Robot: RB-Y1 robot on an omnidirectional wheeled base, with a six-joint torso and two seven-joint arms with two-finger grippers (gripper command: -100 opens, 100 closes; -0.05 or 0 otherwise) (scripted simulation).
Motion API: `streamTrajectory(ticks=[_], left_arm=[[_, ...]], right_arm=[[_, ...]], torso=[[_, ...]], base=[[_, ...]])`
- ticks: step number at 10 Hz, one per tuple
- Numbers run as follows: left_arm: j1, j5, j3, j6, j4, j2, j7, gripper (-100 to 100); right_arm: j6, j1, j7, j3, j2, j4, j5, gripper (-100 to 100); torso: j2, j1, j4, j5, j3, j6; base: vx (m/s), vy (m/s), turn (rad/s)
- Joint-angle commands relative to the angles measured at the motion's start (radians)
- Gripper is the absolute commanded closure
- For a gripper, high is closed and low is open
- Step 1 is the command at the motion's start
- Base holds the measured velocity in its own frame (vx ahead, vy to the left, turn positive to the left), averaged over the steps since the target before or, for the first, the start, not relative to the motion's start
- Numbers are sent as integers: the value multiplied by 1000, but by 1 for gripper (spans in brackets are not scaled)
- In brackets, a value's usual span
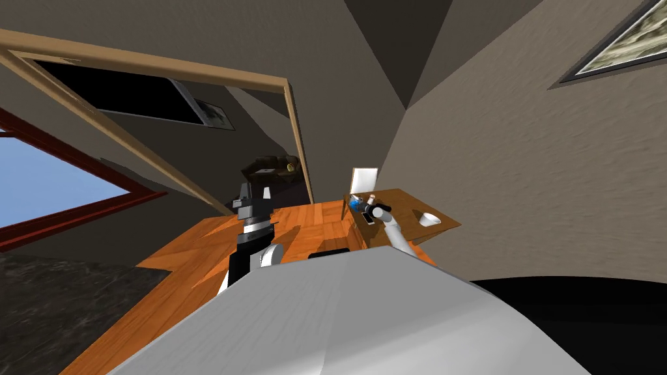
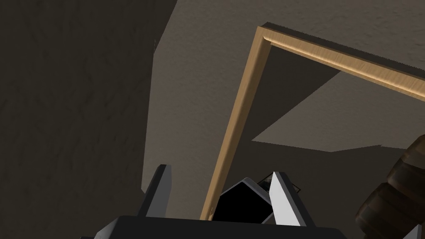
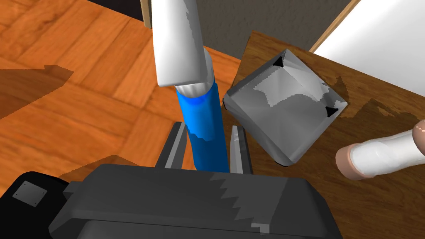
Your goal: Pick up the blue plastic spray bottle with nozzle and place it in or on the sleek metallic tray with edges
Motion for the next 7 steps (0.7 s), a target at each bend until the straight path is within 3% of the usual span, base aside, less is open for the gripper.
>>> streamTrajectory(ticks=[1,3,7], left_arm=[[0,0,0,0,0,0,0,0],[0,0,0,0,0,0,0,0],[0,0,0,0,0,0,0,0]], right_arm=[[28,-4,0,-18,-1,-1,-5,100],[87,-10,1,-72,-2,-8,-16,100],[186,-20,1,-171,-1,-19,-34,100]], torso=[[0,0,0,0,0,0],[7,-3,1,-1,4,1],[1,-5,0,-1,0,3]], base=[[153,58,-40],[150,39,-117],[237,36,-149]])
